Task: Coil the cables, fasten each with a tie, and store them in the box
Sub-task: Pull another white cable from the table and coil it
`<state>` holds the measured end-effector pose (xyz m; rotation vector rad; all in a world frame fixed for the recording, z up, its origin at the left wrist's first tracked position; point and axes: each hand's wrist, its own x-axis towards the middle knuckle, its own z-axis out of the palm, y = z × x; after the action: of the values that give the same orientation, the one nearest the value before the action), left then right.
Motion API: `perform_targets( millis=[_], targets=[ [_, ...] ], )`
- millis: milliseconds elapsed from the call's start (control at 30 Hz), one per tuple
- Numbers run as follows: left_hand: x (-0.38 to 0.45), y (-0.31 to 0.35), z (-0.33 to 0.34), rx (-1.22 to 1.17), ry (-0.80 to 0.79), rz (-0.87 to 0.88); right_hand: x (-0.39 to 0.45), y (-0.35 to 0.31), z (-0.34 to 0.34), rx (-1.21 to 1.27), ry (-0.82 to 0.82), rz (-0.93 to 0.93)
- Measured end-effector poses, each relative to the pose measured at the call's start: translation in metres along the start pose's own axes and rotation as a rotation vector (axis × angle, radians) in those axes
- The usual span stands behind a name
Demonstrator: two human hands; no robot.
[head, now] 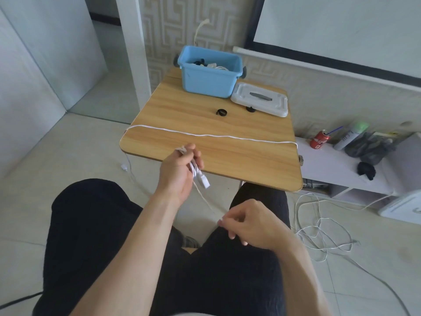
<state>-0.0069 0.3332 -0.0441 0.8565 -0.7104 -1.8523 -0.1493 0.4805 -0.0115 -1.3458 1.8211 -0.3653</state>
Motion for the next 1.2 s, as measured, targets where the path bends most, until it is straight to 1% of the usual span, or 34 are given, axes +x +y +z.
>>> perform_targets(
  millis=[67, 133, 167, 200, 233, 267, 300, 333, 367, 400, 467, 500, 533, 567, 633, 700, 767, 833, 900, 967, 1033, 1067, 1133, 1200],
  targets=[
    [-0.006, -0.005, 0.001, 0.233, -0.061, -0.055, -0.004, -0.009, -0.004, 0.010, -0.100, -0.021],
    [-0.012, -0.009, -0.003, 0.585, -0.205, -0.143, -0.005, -0.013, -0.009, 0.047, -0.104, -0.092],
    [-0.015, -0.009, -0.005, 0.776, -0.313, -0.191, -0.004, -0.013, -0.010, 0.083, -0.054, -0.146],
    [-0.017, -0.008, -0.006, 0.924, -0.433, -0.238, -0.002, -0.011, -0.011, 0.120, 0.039, -0.197],
    [-0.018, -0.008, -0.006, 0.991, -0.545, -0.290, 0.002, -0.008, -0.012, 0.152, 0.163, -0.223],
    [-0.019, -0.008, -0.005, 0.949, -0.636, -0.348, 0.006, -0.003, -0.013, 0.185, 0.295, -0.215],
    [-0.019, -0.008, -0.005, 0.830, -0.703, -0.408, 0.010, 0.001, -0.015, 0.223, 0.404, -0.182],
    [-0.020, -0.007, -0.004, 0.691, -0.758, -0.465, 0.012, 0.005, -0.018, 0.260, 0.474, -0.135],
    [-0.021, -0.006, -0.005, 0.581, -0.804, -0.513, 0.014, 0.010, -0.020, 0.298, 0.499, -0.092],
    [-0.020, -0.006, -0.005, 0.522, -0.847, -0.547, 0.017, 0.014, -0.021, 0.324, 0.489, -0.058],
    [-0.020, -0.004, -0.006, 0.490, -0.909, -0.582, 0.020, 0.021, -0.018, 0.330, 0.434, -0.012],
    [-0.020, -0.004, -0.005, 0.438, -0.931, -0.594, 0.022, 0.022, -0.016, 0.334, 0.429, 0.002],
    [-0.019, -0.003, -0.005, 0.316, -0.936, -0.602, 0.022, 0.024, -0.013, 0.358, 0.442, 0.012],
    [-0.018, -0.003, -0.004, 0.154, -0.907, -0.596, 0.023, 0.024, -0.011, 0.392, 0.459, 0.016],
    [-0.014, -0.003, -0.002, -0.133, -0.746, -0.510, 0.023, 0.022, -0.009, 0.445, 0.464, 0.004],
    [-0.012, -0.003, 0.003, -0.391, -0.581, -0.412, 0.022, 0.018, -0.007, 0.426, 0.456, -0.029],
    [-0.009, 0.000, 0.007, -0.642, -0.441, -0.350, 0.021, 0.015, -0.005, 0.371, 0.433, -0.068],
    [-0.007, 0.002, 0.006, -0.771, -0.271, -0.266, 0.020, 0.013, -0.003, 0.323, 0.366, -0.068],
    [-0.006, 0.006, 0.005, -0.815, -0.130, -0.193, 0.018, 0.013, -0.001, 0.216, 0.266, -0.026],
    [-0.004, 0.008, 0.004, -0.736, 0.006, -0.119, 0.012, 0.009, 0.001, 0.068, 0.161, 0.011],
    [-0.003, 0.007, 0.006, -0.515, 0.084, -0.035, 0.005, -0.001, 0.002, -0.035, 0.091, 0.025],
    [-0.004, 0.006, 0.008, -0.364, 0.087, 0.005, 0.002, -0.006, 0.002, -0.054, 0.079, 0.020],
    [-0.003, 0.003, 0.010, 0.015, 0.042, 0.040, -0.005, -0.015, 0.000, -0.053, 0.113, -0.026],
    [-0.007, 0.002, 0.009, 0.469, -0.108, 0.023, -0.008, -0.022, -0.005, -0.015, 0.221, -0.106]
  ],
)
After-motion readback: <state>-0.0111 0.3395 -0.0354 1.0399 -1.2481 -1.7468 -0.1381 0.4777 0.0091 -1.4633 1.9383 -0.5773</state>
